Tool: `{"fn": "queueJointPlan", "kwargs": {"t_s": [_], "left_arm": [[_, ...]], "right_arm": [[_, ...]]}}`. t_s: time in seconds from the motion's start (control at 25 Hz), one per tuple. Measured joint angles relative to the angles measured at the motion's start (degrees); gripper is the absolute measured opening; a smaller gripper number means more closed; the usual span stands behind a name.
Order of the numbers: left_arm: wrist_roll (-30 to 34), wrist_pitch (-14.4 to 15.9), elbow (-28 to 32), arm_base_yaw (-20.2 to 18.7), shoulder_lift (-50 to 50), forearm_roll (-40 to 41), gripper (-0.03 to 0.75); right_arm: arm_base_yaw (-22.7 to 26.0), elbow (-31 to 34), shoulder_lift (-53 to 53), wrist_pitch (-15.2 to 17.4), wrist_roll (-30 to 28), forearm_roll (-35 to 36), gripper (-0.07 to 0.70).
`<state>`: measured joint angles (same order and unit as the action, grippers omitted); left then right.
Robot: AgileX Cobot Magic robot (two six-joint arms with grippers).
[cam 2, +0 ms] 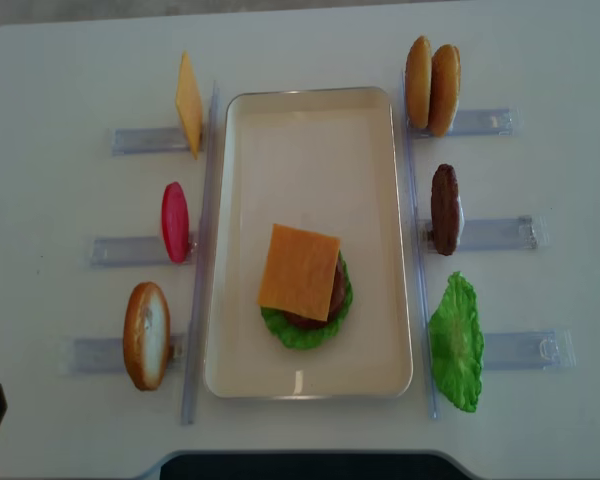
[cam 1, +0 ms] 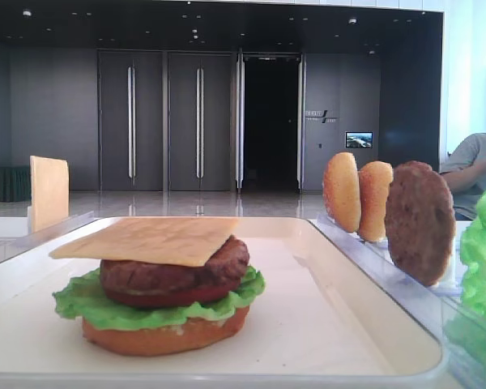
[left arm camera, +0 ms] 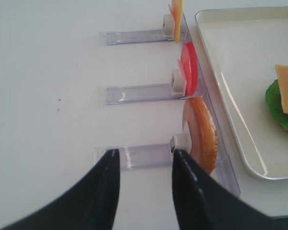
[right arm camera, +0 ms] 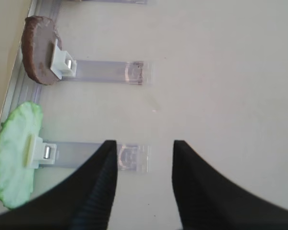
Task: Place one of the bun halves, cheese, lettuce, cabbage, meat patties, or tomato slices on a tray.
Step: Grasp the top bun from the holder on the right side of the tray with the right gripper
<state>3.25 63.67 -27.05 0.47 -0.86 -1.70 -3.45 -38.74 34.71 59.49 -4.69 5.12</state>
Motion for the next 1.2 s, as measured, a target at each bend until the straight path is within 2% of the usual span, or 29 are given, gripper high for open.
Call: {"fn": "queueJointPlan", "kwargs": {"t_s": [0.24, 0.36, 0.64, 0.72, 0.96, 1.2], "left_arm": [[0.0, 0.0, 0.0, 0.0, 0.0, 0.0, 0.282], [-0.11, 0.0, 0.0, 0.0, 0.0, 0.11, 0.282], [-0.67, 0.0, 0.0, 0.0, 0.0, 0.83, 0.282], [-0.71, 0.0, 0.0, 0.0, 0.0, 0.87, 0.282], [-0.71, 0.0, 0.0, 0.0, 0.0, 0.87, 0.282], [-0.71, 0.0, 0.0, 0.0, 0.0, 0.87, 0.282]], "right_arm": [[0.0, -13.01, 19.87, 0.46, -0.51, 1.58, 0.364], [0.0, -20.56, 28.1, 2.88, -0.56, 3.9, 0.396], [0.0, -37.37, 43.29, 9.13, -0.24, 6.51, 0.403], [0.0, -41.72, 46.72, 10.04, -0.12, 6.51, 0.404], [0.0, -52.68, 56.61, 10.51, 0.89, 6.51, 0.405], [0.0, -60.94, 64.75, 10.57, 2.29, 6.27, 0.405]]}}
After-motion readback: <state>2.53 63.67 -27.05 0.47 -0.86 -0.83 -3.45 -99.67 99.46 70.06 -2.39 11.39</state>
